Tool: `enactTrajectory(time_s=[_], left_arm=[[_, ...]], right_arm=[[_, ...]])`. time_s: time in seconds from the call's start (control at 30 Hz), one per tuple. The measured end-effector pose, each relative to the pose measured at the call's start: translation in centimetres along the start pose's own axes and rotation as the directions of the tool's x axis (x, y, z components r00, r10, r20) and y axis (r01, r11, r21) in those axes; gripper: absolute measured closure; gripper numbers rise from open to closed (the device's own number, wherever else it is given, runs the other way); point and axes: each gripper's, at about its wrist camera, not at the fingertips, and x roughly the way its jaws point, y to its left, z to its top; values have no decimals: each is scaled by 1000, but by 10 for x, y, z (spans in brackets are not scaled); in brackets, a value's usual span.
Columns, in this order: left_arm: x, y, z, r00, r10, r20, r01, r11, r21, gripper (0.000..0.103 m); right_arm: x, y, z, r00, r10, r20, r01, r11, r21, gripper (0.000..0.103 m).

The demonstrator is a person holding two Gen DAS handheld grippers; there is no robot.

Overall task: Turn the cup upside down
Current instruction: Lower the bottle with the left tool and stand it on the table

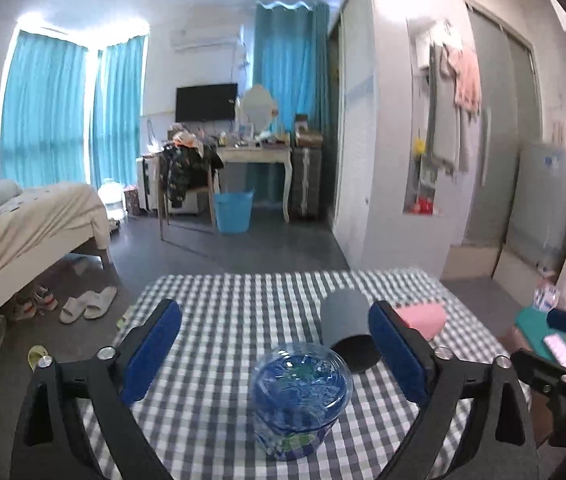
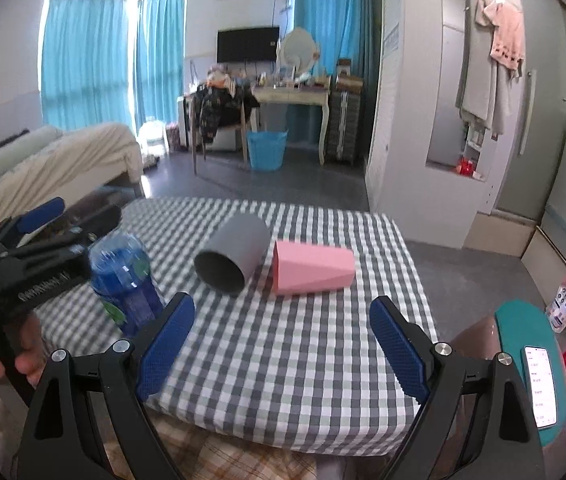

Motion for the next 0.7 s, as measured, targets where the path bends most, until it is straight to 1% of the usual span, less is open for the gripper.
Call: enactTrajectory(time_s=[0.1,0.2,0.27,0.4,0.47,0.6,0.7], left_arm=[[-19,13,2,1000,-7,8,7,1000,-21,3],[-40,26,-5,1000,12,23,-11,999,-36,3],[-51,32,-11,999,20,27,-19,999,-45,1],[-65,47,-27,997,69,24,-67,995,-73,0],[-69,52,-35,996,91,25,-89,993,-82,0],[-71,55,-48,995,99,11,-98,992,-75,0],[-74,58,-54,995,99,1,-99,991,-88,0]], right_arm=[[-14,5,1,999,8,35,-9,1000,10,13],[-25,12,1,997,28,70,-29,999,16,13],[-30,19,-3,996,40,83,-42,999,15,13],[-32,33,-9,995,56,88,-56,998,6,13],[-30,38,-11,995,57,86,-58,998,6,11],[-26,45,-20,993,73,89,-74,997,17,10],[-21,48,-25,994,80,76,-82,996,22,10]])
